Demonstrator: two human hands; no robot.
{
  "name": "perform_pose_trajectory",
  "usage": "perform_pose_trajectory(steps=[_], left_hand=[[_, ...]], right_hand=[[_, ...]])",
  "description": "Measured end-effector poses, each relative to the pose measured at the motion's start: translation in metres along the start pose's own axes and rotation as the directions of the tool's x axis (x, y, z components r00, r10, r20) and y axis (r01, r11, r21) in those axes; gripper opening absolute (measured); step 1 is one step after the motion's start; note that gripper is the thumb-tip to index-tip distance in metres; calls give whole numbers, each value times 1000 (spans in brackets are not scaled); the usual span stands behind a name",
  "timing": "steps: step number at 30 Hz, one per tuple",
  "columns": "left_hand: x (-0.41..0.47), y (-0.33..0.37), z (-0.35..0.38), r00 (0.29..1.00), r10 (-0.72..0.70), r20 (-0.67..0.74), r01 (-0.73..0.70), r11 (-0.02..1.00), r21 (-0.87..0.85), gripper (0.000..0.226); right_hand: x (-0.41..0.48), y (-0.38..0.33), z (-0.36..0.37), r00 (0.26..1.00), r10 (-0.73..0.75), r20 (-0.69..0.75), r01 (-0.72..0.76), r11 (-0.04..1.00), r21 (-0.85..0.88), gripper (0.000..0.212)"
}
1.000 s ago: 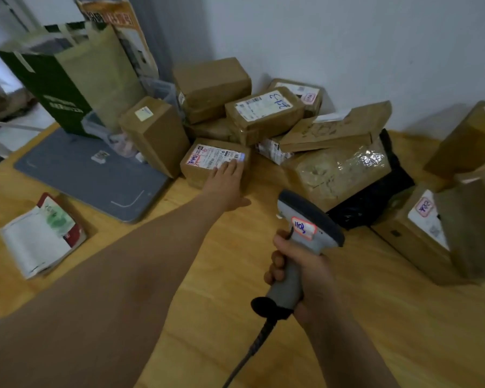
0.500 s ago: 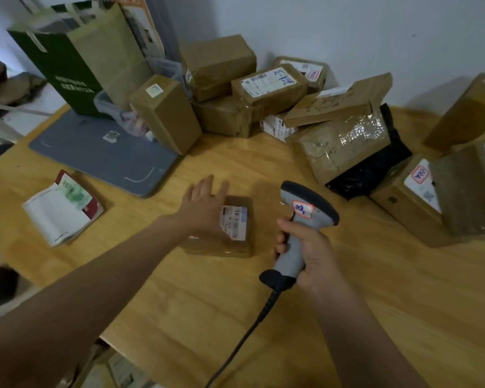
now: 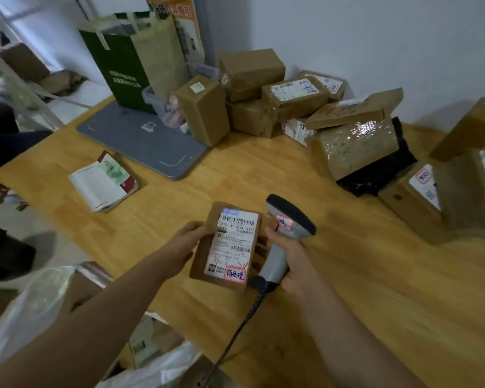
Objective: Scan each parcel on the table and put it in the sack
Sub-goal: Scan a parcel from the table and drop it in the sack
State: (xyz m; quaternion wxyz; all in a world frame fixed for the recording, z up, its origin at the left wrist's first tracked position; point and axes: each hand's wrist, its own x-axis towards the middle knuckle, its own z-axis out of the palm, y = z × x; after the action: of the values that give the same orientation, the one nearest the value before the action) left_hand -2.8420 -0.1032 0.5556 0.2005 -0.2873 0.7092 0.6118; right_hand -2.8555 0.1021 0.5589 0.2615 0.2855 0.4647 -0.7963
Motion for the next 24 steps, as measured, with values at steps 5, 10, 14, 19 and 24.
perform_pose_trajectory(steps=[5, 10, 14, 19, 24], left_hand=[[-40, -3, -44, 996, 61, 61, -50, 983, -175, 70], [-72, -8, -86, 958, 177, -225, -227, 949, -219, 71], [-95, -24, -111, 888, 215, -407, -304, 938, -168, 24], [-113, -52, -143, 825, 168, -539, -307, 935, -178, 65], [-128, -70, -159, 772, 140, -620, -309, 935, -174, 71]], right_hand=[[-20, 5, 27, 990, -79, 118, 94, 987, -129, 39], [-62, 21, 62, 954, -174, 246, 259, 890, -375, 25], [-97, 41, 82, 898, -146, 415, 355, 798, -487, 28], [-114, 64, 98, 863, -128, 488, 432, 688, -583, 23], [-126, 81, 110, 825, -150, 545, 515, 597, -615, 30]])
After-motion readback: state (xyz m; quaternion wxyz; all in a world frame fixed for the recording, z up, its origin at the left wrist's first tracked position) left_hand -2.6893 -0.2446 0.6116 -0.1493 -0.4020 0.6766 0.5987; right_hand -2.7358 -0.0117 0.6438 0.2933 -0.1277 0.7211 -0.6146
